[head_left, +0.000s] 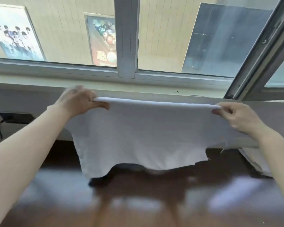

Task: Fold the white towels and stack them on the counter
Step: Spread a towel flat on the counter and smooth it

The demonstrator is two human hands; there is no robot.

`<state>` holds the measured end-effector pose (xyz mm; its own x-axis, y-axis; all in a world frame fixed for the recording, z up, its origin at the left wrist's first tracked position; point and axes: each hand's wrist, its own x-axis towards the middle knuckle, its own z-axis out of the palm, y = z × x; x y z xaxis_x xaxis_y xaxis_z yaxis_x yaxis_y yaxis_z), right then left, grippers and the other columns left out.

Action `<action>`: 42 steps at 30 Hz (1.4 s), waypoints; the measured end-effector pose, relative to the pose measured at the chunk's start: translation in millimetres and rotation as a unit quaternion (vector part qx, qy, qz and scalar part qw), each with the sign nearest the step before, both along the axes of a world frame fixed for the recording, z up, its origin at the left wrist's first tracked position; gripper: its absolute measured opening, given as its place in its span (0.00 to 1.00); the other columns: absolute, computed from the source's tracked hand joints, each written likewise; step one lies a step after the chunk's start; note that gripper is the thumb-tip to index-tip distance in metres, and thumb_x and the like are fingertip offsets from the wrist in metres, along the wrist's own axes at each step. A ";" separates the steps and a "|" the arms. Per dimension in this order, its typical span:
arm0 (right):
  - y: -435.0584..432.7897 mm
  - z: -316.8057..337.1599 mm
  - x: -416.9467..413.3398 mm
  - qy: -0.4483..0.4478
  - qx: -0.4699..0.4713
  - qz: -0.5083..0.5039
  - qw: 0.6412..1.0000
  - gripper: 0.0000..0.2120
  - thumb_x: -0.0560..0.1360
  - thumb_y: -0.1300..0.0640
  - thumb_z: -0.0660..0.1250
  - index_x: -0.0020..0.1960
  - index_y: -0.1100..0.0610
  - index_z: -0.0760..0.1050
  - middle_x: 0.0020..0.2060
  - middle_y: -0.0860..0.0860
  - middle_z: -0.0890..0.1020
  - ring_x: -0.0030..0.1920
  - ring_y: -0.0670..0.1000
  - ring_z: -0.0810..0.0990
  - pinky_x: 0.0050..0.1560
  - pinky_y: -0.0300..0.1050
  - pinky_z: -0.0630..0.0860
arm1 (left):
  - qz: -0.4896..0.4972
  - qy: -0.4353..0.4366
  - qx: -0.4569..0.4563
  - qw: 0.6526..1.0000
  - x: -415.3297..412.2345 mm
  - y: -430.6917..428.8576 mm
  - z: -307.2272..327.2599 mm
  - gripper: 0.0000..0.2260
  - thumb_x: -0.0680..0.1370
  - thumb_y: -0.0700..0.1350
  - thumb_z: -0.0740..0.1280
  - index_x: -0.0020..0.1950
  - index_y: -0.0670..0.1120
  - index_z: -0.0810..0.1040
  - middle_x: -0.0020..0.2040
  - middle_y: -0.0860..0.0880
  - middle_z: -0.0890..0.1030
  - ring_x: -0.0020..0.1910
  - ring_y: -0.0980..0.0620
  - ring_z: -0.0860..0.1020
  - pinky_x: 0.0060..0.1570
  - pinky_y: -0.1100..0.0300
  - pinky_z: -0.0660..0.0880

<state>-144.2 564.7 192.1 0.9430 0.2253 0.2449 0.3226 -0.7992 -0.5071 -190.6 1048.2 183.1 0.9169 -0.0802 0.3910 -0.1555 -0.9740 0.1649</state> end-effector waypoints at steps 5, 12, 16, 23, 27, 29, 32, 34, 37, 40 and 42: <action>-16.2 25.2 -28.2 -0.029 0.069 0.015 0.997 0.05 0.71 0.37 0.68 0.45 0.32 0.81 0.42 0.41 0.85 0.45 0.40 0.79 0.48 0.30 0.70 | -0.067 -0.127 0.066 0.987 -33.7 -5.9 36.4 0.32 0.67 0.78 0.55 0.35 0.54 0.84 0.25 0.54 0.73 0.26 0.50 0.73 0.29 0.62 0.64; -36.7 -134.0 -109.0 0.101 -0.002 0.036 0.994 0.17 0.77 0.50 0.69 0.51 0.24 0.76 0.47 0.23 0.79 0.60 0.24 0.70 0.70 0.30 0.60 | -0.092 -0.032 0.070 0.993 -123.4 -16.5 -142.8 0.21 0.73 0.67 0.65 0.37 0.51 0.85 0.34 0.52 0.84 0.31 0.51 0.84 0.24 0.58 0.75; -41.3 -255.3 -152.0 0.266 -0.160 0.045 0.949 0.20 0.68 0.22 0.57 0.60 0.18 0.63 0.67 0.29 0.69 0.72 0.39 0.66 0.74 0.45 0.60 | -0.027 0.251 0.040 0.967 -179.6 -42.7 -261.2 0.47 0.64 0.84 0.40 0.63 0.59 0.81 0.61 0.62 0.80 0.59 0.63 0.79 0.49 0.55 0.81; 12.5 -309.2 -104.7 0.223 -0.149 0.025 0.963 0.37 0.73 0.29 0.44 0.79 0.43 0.53 0.79 0.45 0.55 0.80 0.48 0.46 0.78 0.48 0.42 | 0.066 0.308 -0.030 0.949 -130.3 -65.7 -313.7 0.44 0.67 0.80 0.32 0.80 0.61 0.43 0.81 0.55 0.39 0.78 0.53 0.34 0.78 0.47 0.46; 35.8 -346.4 -76.2 0.178 -0.201 -0.024 0.963 0.32 0.78 0.32 0.41 0.80 0.40 0.43 0.80 0.46 0.44 0.79 0.53 0.38 0.76 0.56 0.35 | 0.111 0.303 -0.002 0.947 -97.4 -64.0 -346.5 0.37 0.72 0.76 0.35 0.78 0.63 0.35 0.79 0.54 0.32 0.77 0.47 0.29 0.74 0.38 0.34; 40.8 -362.7 -73.6 0.178 -0.206 -0.049 0.961 0.33 0.78 0.30 0.38 0.80 0.39 0.41 0.80 0.46 0.42 0.79 0.54 0.38 0.77 0.58 0.35 | 0.125 0.306 0.019 0.944 -94.8 -60.6 -361.7 0.36 0.74 0.75 0.35 0.79 0.63 0.35 0.81 0.53 0.35 0.78 0.46 0.31 0.74 0.36 0.36; 41.2 -381.2 -75.0 0.155 -0.238 -0.078 0.956 0.34 0.77 0.29 0.34 0.80 0.39 0.42 0.80 0.46 0.44 0.80 0.56 0.40 0.77 0.59 0.38 | 0.140 0.285 0.022 0.948 -94.7 -58.3 -376.5 0.34 0.75 0.74 0.37 0.79 0.64 0.38 0.82 0.54 0.39 0.79 0.45 0.35 0.74 0.34 0.37; 40.6 -382.6 -70.1 0.149 -0.240 -0.089 0.955 0.34 0.76 0.29 0.33 0.80 0.39 0.42 0.80 0.45 0.44 0.80 0.56 0.41 0.77 0.60 0.39 | 0.142 0.280 0.020 0.949 -89.9 -57.2 -377.2 0.34 0.75 0.74 0.37 0.79 0.65 0.38 0.82 0.54 0.39 0.80 0.46 0.36 0.73 0.34 0.38; 38.0 -381.2 -54.8 0.166 -0.235 -0.110 0.951 0.33 0.77 0.29 0.37 0.79 0.37 0.41 0.80 0.44 0.43 0.79 0.56 0.39 0.77 0.61 0.38 | 0.142 0.274 0.011 0.951 -74.9 -56.6 -376.6 0.34 0.75 0.75 0.38 0.79 0.65 0.38 0.82 0.55 0.40 0.80 0.46 0.37 0.73 0.34 0.38; 35.3 -377.6 -45.1 0.207 -0.223 -0.135 0.943 0.33 0.77 0.28 0.41 0.78 0.35 0.39 0.79 0.42 0.40 0.79 0.57 0.36 0.76 0.61 0.36 | 0.123 0.279 -0.004 0.952 -68.4 -55.6 -374.9 0.33 0.76 0.72 0.39 0.80 0.64 0.42 0.82 0.55 0.42 0.80 0.48 0.37 0.74 0.38 0.37; 35.2 -375.4 -41.9 0.229 -0.210 -0.145 0.939 0.32 0.77 0.29 0.41 0.78 0.35 0.40 0.79 0.42 0.40 0.79 0.58 0.37 0.76 0.59 0.37 | 0.142 0.249 -0.033 0.957 -74.1 -42.7 -377.2 0.31 0.78 0.69 0.42 0.80 0.62 0.53 0.82 0.52 0.48 0.81 0.48 0.43 0.75 0.41 0.41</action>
<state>-186.2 599.9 -183.3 0.9646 -0.0709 -0.2539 -0.1141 -0.9806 -0.1595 -264.7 1005.5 -194.0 0.9720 0.2105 -0.1048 0.2287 -0.9499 0.2131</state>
